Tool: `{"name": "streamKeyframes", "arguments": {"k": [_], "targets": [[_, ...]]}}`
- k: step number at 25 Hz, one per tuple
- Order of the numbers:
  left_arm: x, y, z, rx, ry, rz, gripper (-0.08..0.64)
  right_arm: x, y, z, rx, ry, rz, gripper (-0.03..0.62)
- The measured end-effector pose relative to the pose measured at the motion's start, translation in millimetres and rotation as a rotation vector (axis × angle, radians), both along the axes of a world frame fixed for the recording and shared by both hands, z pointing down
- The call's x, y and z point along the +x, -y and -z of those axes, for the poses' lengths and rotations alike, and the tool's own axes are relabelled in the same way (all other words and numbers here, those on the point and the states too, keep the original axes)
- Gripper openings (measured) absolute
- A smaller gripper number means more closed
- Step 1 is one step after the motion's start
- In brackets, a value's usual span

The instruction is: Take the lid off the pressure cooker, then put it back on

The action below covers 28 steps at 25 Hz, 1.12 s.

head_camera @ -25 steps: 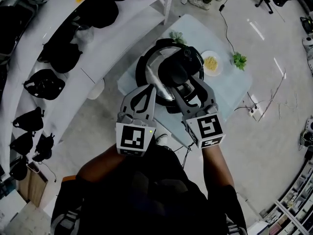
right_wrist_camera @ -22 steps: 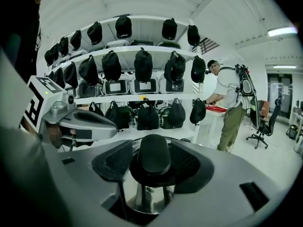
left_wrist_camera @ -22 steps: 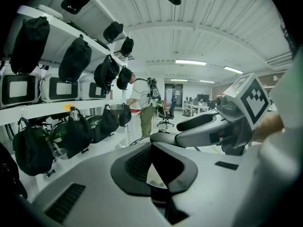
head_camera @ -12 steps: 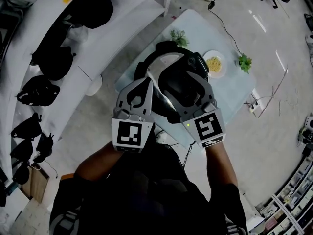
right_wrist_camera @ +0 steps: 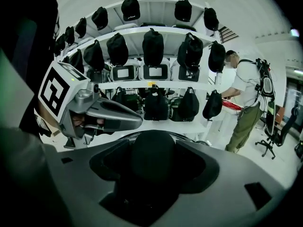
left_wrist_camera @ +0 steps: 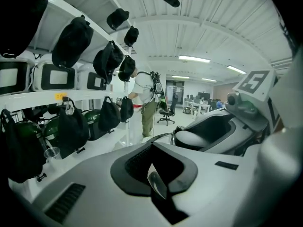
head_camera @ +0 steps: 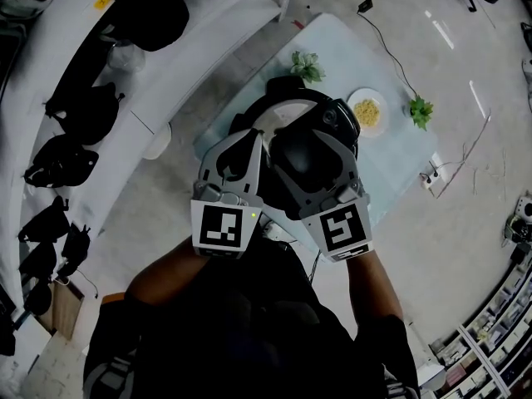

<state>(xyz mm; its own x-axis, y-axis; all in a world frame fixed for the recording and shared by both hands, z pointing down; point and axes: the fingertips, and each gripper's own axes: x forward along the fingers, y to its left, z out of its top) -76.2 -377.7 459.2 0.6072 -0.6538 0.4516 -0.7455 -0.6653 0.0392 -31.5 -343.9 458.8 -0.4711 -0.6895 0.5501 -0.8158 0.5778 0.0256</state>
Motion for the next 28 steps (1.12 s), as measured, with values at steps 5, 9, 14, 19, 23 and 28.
{"name": "streamKeyframes", "arguments": {"k": [5, 9, 14, 19, 23, 28], "targets": [[4.2, 11.3, 5.9, 0.014, -0.007, -0.009, 0.008, 0.4, -1.2, -1.8, -0.036, -0.026, 0.017, 0.314], [-2.0, 10.6, 0.6, -0.008, -0.006, -0.001, 0.008, 0.9, -3.6, -0.9, -0.033, -0.018, 0.057, 0.310], [-9.0, 11.6, 4.1, -0.002, -0.006, 0.007, 0.008, 2.5, -2.4, 0.9, -0.018, -0.013, 0.046, 0.306], [-9.9, 6.4, 22.5, 0.032, -0.014, 0.013, 0.008, 3.6, -4.4, 23.2, 0.029, 0.009, 0.036, 0.301], [-9.1, -5.9, 36.4, 0.059, -0.018, 0.024, 0.008, 15.8, -13.8, 44.3, 0.067, 0.029, 0.015, 0.301], [-0.2, -37.3, 50.1, 0.089, -0.015, 0.020, 0.008, 43.6, -44.5, 63.9, 0.086, 0.040, -0.040, 0.301]]}}
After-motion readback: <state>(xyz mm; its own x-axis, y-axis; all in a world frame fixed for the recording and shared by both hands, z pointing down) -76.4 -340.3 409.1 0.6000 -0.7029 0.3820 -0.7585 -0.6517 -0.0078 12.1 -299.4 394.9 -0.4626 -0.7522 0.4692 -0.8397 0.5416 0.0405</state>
